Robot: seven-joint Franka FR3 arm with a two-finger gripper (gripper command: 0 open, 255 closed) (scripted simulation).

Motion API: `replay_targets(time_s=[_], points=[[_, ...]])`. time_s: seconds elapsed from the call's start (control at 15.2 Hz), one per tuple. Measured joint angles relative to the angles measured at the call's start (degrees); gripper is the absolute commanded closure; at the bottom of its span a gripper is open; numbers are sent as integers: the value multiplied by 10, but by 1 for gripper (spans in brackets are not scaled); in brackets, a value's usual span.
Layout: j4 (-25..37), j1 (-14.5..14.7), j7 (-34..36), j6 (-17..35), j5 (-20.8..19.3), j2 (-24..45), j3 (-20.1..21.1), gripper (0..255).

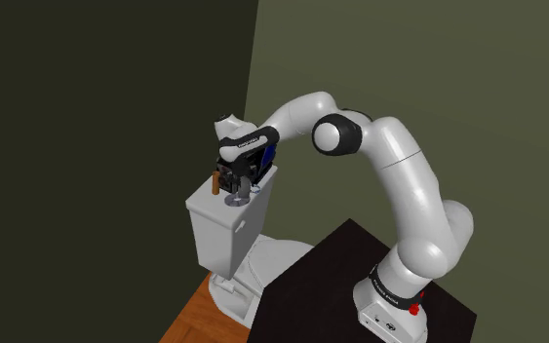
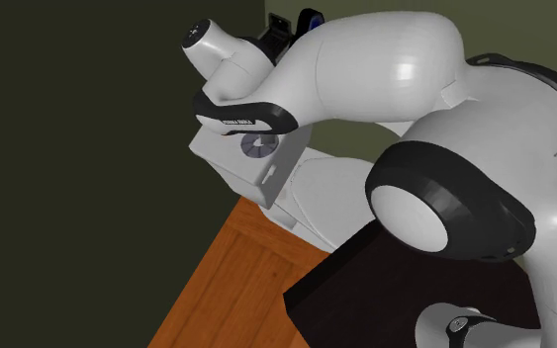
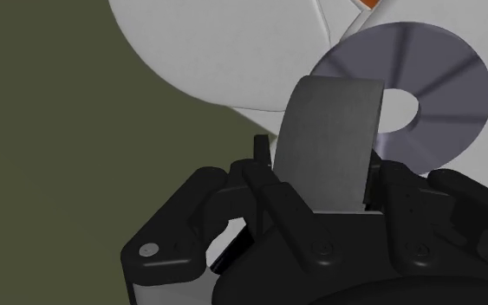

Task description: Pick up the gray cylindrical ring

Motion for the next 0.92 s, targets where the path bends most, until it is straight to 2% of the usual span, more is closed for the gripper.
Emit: replay_targets(time_s=[0.2, 0.26, 0.46, 0.92], points=[[-7, -1, 2, 5, -1, -3, 0, 255], [9, 0, -5, -2, 0, 4, 1, 255], [-6, -5, -9, -2, 0, -5, 2, 255], [-18, -12, -18, -32, 5, -33, 2, 255]])
